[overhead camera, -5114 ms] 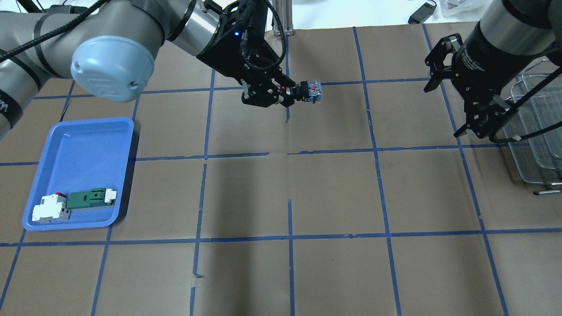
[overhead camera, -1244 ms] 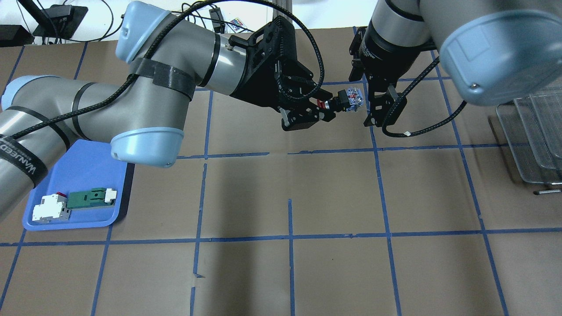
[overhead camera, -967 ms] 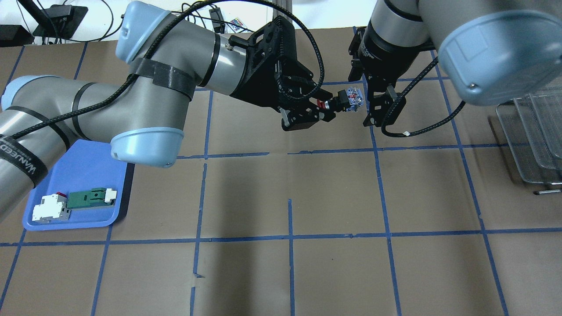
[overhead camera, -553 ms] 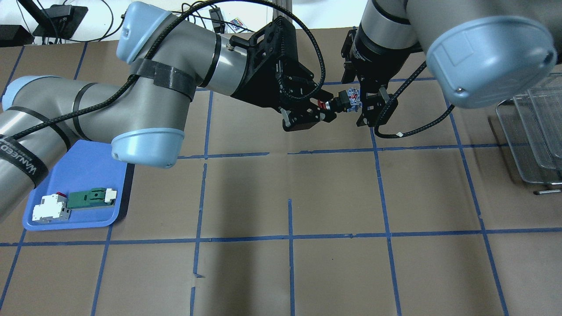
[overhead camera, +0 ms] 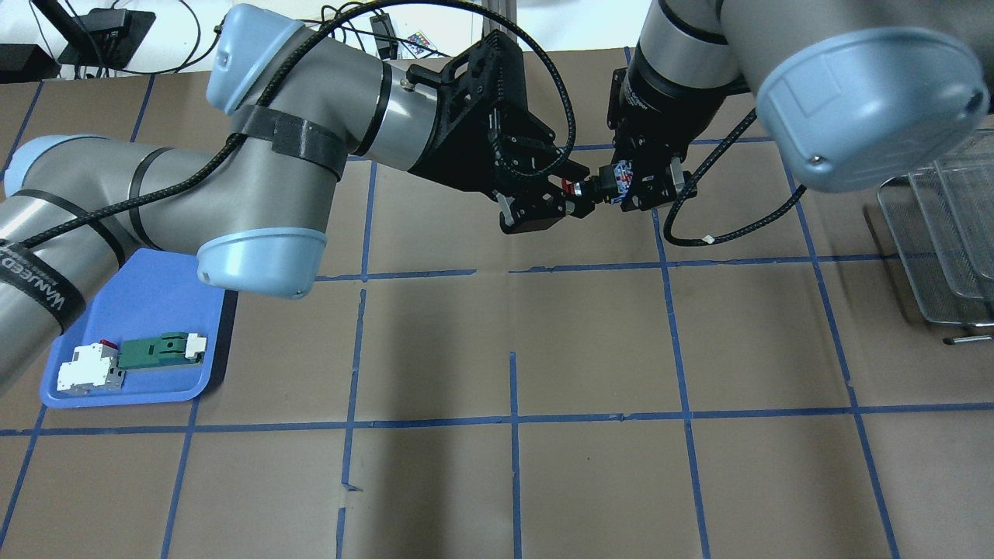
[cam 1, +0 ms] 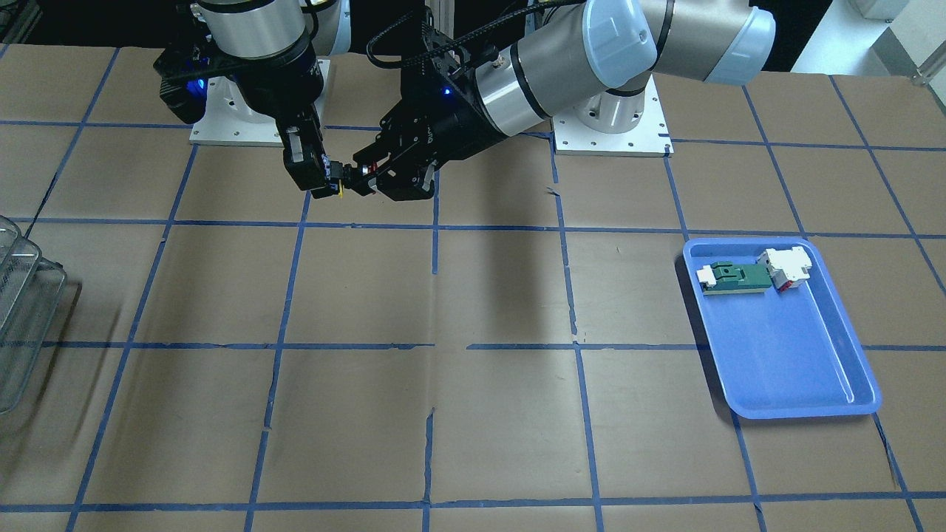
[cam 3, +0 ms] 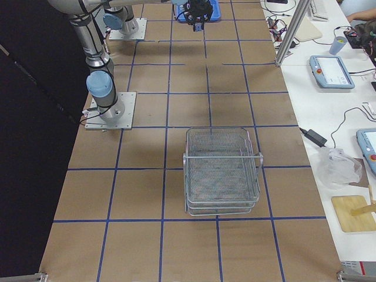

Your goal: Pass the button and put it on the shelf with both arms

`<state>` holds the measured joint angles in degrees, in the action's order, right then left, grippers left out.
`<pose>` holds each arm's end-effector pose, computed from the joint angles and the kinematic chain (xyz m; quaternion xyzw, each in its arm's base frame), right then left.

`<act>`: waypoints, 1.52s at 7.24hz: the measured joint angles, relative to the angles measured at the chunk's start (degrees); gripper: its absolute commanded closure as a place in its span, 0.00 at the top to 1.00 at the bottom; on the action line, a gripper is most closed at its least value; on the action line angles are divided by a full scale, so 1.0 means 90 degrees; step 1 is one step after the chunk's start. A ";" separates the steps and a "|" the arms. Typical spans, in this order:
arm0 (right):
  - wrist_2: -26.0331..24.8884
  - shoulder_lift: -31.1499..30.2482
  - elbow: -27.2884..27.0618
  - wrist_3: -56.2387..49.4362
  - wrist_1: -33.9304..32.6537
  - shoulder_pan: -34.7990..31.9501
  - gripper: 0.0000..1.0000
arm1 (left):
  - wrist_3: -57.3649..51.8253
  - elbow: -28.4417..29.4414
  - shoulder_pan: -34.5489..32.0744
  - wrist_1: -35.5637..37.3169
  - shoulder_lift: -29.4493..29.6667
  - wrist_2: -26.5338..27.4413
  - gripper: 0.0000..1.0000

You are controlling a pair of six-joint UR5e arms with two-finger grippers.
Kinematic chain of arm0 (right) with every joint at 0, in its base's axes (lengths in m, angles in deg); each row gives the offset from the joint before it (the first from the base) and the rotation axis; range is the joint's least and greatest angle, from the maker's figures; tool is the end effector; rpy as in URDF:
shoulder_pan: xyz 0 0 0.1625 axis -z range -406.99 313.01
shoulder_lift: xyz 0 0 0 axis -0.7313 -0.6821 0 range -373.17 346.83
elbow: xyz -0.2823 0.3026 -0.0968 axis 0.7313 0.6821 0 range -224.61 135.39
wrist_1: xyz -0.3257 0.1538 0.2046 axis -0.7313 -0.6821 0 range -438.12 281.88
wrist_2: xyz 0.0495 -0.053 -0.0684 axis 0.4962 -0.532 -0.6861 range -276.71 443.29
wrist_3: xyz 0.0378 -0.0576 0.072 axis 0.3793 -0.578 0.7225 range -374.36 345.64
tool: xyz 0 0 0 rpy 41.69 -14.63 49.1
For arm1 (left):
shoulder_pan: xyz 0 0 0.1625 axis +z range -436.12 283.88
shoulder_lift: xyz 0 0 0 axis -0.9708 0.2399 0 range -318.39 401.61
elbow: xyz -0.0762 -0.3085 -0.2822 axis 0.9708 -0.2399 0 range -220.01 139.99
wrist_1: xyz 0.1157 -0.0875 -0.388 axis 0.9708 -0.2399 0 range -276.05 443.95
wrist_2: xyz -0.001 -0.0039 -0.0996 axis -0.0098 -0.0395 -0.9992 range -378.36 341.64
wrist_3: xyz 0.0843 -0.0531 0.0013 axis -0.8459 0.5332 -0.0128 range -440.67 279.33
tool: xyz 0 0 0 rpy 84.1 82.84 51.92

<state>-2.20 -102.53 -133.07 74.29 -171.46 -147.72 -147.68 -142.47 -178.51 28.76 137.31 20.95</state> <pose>0.2324 -0.4686 0.5020 0.6268 0.7773 0.0061 0.0537 -0.3189 -0.4710 0.4312 -0.6189 -0.6484 0.3106 0.3163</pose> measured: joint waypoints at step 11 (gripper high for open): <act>-0.0044 0.0036 -0.0013 -0.1599 0.0006 0.1169 0.00 | 0.1412 0.1032 0.0264 -0.2125 -0.0107 0.2601 1.00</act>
<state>-2.60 -102.21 -133.18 59.90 -171.40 -137.20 -134.97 -133.18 -176.13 9.63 136.35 44.36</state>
